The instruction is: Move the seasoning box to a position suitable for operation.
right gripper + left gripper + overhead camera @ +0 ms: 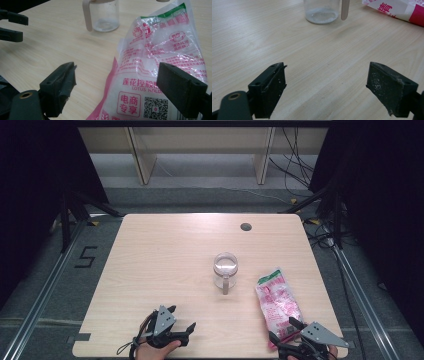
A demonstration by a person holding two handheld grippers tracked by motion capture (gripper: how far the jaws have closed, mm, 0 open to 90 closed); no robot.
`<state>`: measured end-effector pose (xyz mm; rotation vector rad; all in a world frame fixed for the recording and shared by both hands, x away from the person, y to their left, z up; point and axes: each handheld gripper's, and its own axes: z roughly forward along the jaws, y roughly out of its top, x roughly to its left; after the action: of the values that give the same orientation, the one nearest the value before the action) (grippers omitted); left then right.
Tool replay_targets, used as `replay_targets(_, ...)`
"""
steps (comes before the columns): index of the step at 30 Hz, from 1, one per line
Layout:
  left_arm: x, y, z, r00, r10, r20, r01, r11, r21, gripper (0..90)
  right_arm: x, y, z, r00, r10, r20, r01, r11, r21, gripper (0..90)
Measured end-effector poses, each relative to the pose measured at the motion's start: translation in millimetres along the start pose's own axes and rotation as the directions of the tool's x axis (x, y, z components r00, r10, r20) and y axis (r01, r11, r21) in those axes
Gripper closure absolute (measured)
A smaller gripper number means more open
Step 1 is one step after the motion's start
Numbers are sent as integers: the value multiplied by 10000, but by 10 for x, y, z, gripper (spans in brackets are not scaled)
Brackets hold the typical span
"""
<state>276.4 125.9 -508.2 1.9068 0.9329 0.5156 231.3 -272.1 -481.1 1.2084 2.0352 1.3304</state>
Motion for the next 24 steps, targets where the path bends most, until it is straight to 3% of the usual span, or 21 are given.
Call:
replay_targets(7, -41, 15, 57, 9997, 243, -23, -243, 9997, 102, 153, 12, 1, 3, 10000, 8, 36, -8, 10000, -28, 159)
replay_targets(8, -52, 28, 69, 9997, 236, 8, -236, 9997, 7, 160, 35, -2, -6, 9994, 337, 42, -338, 9994, 72, 159)
replay_targets(9, -55, 39, 69, 9994, 342, -47, -342, 9994, 47, 190, 32, 0, -6, 9996, 286, 20, -286, 9996, 53, 160)
replay_targets(10, -66, 46, 90, 9998, 178, 78, -178, 9998, -66, 224, 15, 3, 3, 10000, 33, -15, -33, 10000, -51, 159)
replay_targets(11, -69, 55, 110, 9998, 126, 126, -125, 9999, -119, 235, 25, 2, -1, 9998, 209, 8, -209, 9998, 17, 159)
replay_targets(14, -59, 91, 125, 9994, 283, 211, -284, 9996, 9, 239, 18, 2, 4, 10000, 51, -32, -51, 10000, -30, 160)
replay_targets(19, -78, 125, 186, 9989, 122, 442, -117, 9999, -125, 276, 8, 5, 2, 10000, -8, -28, 8, 10000, -85, 160)
replay_targets(24, -113, 230, 305, 9962, 574, 652, -574, 9984, -18, 316, 9, 6, 7, 10000, -73, -33, 73, 9999, -147, 160)
